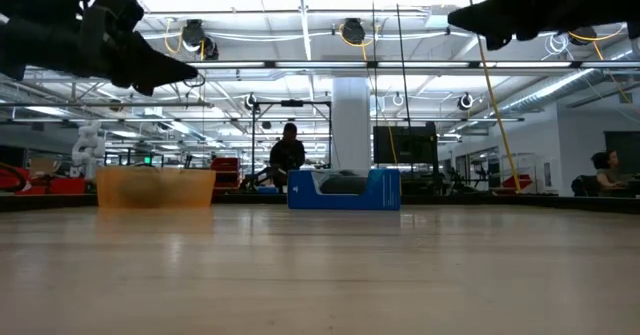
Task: Pick and place USB-C Cables
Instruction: Return to Home Position
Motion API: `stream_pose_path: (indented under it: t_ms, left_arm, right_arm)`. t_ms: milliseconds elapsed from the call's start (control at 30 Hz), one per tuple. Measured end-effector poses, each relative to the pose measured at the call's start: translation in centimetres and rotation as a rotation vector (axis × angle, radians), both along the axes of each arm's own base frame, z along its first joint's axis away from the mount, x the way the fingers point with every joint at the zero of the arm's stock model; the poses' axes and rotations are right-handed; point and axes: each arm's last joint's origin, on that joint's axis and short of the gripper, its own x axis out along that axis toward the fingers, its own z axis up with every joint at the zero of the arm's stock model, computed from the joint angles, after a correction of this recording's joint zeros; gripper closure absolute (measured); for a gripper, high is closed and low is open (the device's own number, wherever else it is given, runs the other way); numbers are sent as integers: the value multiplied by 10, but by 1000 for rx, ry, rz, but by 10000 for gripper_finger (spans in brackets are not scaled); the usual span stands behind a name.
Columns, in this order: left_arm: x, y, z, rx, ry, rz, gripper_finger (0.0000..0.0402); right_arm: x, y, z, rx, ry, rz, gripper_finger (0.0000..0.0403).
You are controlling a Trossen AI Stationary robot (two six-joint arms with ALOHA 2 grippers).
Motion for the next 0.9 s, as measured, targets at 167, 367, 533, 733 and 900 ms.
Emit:
stream_pose_path:
  t_ms: [167,367,533,733,900]
  left_arm:
    - [-3,0,-10,2,-15,0,396]
    - [-8,-1,-28,-8,9,2,395]
    - [-8,0,-32,-24,44,12,392]
    - [-8,1,-29,-8,13,13,397]
    - [-9,1,-24,4,-32,13,392]
  right_arm:
    - [-5,-3,-14,-2,13,-16,403]
    - [-9,-8,-28,-10,-22,-45,403]
    - [-10,-11,-37,-17,-8,-18,403]
    - [-12,-12,-42,-19,2,15,403]
    - [-18,-11,-48,-13,-21,39,403]
